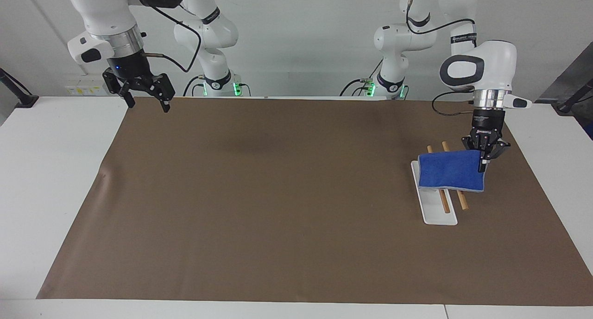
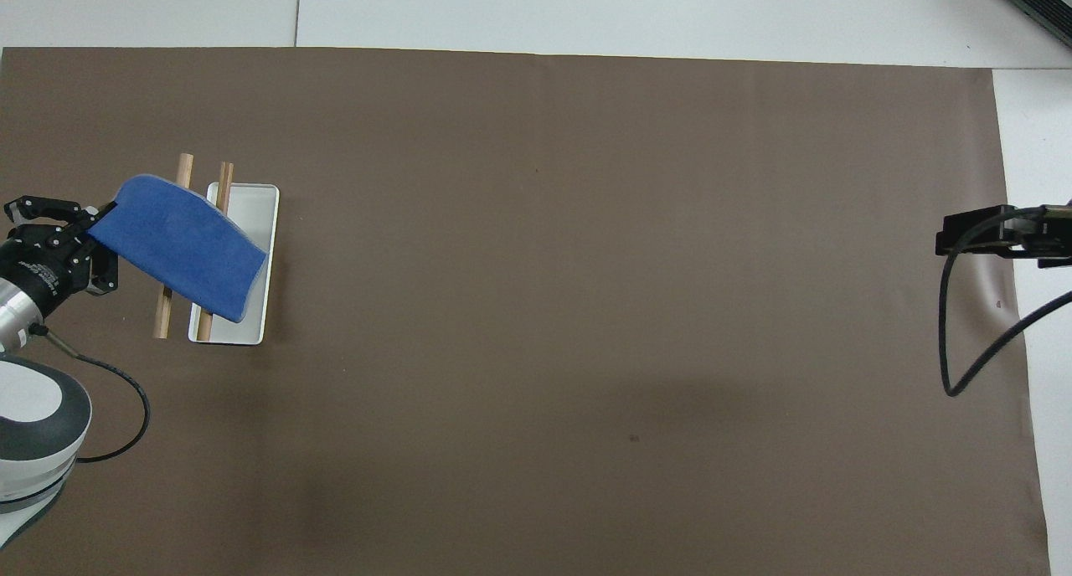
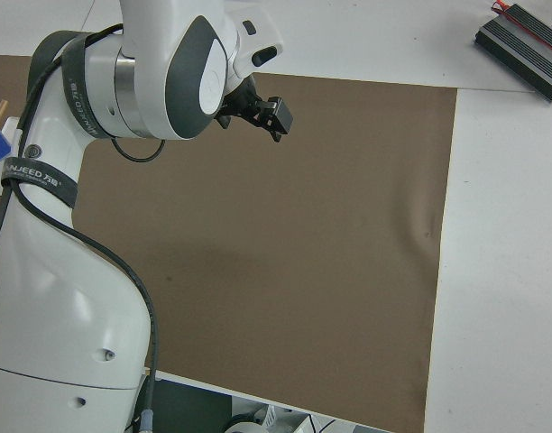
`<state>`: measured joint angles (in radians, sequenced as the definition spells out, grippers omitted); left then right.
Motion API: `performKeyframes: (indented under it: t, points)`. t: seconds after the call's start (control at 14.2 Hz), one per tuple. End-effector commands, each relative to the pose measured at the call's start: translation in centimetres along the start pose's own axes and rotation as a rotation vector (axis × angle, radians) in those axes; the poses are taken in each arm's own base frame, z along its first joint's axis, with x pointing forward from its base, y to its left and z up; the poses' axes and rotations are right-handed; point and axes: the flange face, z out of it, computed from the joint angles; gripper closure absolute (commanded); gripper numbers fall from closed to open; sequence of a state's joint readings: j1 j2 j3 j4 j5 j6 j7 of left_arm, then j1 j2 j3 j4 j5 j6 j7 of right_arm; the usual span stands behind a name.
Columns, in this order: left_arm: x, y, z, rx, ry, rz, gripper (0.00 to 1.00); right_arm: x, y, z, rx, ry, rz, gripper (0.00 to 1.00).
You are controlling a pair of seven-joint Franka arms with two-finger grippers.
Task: Right arm passes towel to left arm to hang
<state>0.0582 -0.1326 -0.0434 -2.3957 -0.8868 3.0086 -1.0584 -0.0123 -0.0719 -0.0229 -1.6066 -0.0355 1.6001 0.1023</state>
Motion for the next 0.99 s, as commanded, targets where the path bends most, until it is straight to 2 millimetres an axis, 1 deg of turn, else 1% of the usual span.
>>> performKeyframes:
  t: [0.0, 0.14, 0.21, 0.28, 0.42, 0.49, 0.56, 0.63, 0.92]
  points:
    - [1.9, -0.3, -0.5, -0.015, 0.032, -0.066, 1.0, 0.7, 1.1, -0.1, -0.005, -0.023, -0.008, 0.0]
    - [3.0, -0.2, -0.7, -0.019, 0.047, -0.082, 0.99, 0.6, 1.2, 0.5, -0.007, -0.038, -0.004, 0.0]
    - [3.2, -0.2, -0.6, -0.017, 0.05, -0.084, 0.96, 0.4, 1.2, 0.6, -0.007, -0.041, -0.004, 0.0]
    - [3.4, -0.5, -0.5, -0.011, 0.054, -0.085, 0.87, 0.2, 1.3, 0.9, -0.008, -0.047, -0.001, 0.0]
    - [3.5, -0.9, -0.4, -0.004, 0.055, -0.087, 0.56, -0.1, 1.2, 1.2, -0.01, -0.058, -0.005, 0.0]
    - [3.5, -0.9, -0.4, -0.002, 0.056, -0.084, 0.52, -0.5, 1.1, 1.5, -0.011, -0.067, -0.008, 0.0]
    - [3.5, -0.9, -0.4, -0.001, 0.055, -0.083, 0.24, -0.8, 0.7, 1.6, -0.01, -0.071, -0.016, 0.0]
    - [4.3, -0.8, -0.5, -0.001, 0.062, -0.093, 0.0, -0.9, 0.7, 1.7, -0.01, -0.073, -0.017, 0.0]
    - [6.6, 0.0, -1.2, -0.018, 0.09, -0.126, 0.0, -0.8, 0.9, 1.4, -0.009, -0.065, -0.016, 0.0]
